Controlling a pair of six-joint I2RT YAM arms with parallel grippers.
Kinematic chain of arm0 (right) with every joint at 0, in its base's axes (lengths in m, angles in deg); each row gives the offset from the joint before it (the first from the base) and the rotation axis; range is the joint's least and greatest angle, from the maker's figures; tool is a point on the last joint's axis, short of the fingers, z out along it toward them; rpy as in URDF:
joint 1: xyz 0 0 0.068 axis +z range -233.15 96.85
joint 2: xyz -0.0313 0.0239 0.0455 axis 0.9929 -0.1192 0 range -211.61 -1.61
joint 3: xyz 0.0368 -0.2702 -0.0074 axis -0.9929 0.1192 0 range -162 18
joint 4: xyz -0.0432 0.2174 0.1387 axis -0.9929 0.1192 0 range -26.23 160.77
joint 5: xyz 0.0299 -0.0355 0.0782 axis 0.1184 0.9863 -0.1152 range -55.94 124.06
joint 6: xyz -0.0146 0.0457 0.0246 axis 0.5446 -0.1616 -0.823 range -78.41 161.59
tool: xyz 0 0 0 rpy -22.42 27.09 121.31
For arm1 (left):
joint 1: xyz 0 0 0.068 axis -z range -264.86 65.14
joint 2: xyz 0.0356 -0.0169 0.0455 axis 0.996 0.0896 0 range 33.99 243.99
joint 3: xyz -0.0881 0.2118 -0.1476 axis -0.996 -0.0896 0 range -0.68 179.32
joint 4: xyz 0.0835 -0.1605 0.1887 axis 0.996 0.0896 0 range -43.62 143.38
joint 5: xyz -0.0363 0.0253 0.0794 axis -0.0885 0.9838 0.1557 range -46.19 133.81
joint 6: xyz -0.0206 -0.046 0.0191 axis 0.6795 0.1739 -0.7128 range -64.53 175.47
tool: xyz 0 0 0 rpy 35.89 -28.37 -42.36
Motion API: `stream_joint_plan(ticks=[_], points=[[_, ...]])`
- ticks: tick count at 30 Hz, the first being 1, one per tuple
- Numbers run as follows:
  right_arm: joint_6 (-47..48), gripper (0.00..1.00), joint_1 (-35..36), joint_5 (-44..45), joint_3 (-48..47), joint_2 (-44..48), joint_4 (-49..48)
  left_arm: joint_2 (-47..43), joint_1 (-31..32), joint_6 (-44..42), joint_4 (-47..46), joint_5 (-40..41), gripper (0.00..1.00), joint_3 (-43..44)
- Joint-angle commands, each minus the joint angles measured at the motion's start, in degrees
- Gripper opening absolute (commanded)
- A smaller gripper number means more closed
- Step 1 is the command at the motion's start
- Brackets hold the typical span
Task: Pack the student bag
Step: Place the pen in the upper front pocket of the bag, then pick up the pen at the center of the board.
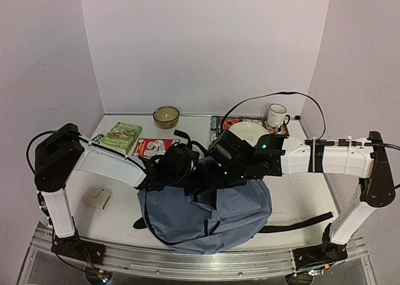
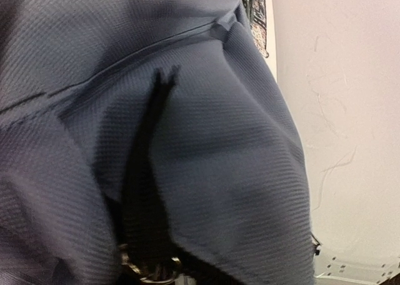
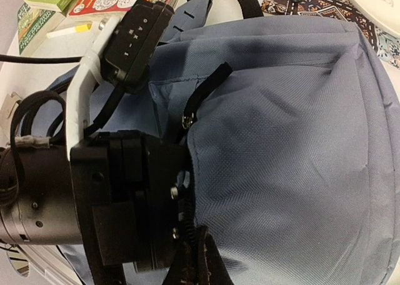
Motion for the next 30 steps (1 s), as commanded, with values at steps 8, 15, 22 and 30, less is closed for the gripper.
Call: stream_joint_plan(ticks=[8, 15, 22, 30], points=[[-0.40, 0.00, 0.78, 2.00, 0.42, 2.65, -0.85, -7.88, 0.18, -0.52, -3.32, 2.02, 0.45, -7.02], [-0.51, 0.00, 0.77, 2.74, 0.84, 2.44, -0.66, -16.55, 0.06, -4.34, 1.04, 5.88, 0.52, -12.11], [-1.00, 0.00, 0.75, 2.76, 1.33, 2.24, -0.41, -22.23, -0.88, -13.58, 21.76, 14.18, 0.54, -7.55], [-1.08, 0.00, 0.72, 2.22, 1.92, 3.20, -0.32, -28.13, -10.97, -27.28, 40.89, 16.39, 0.59, -4.51]])
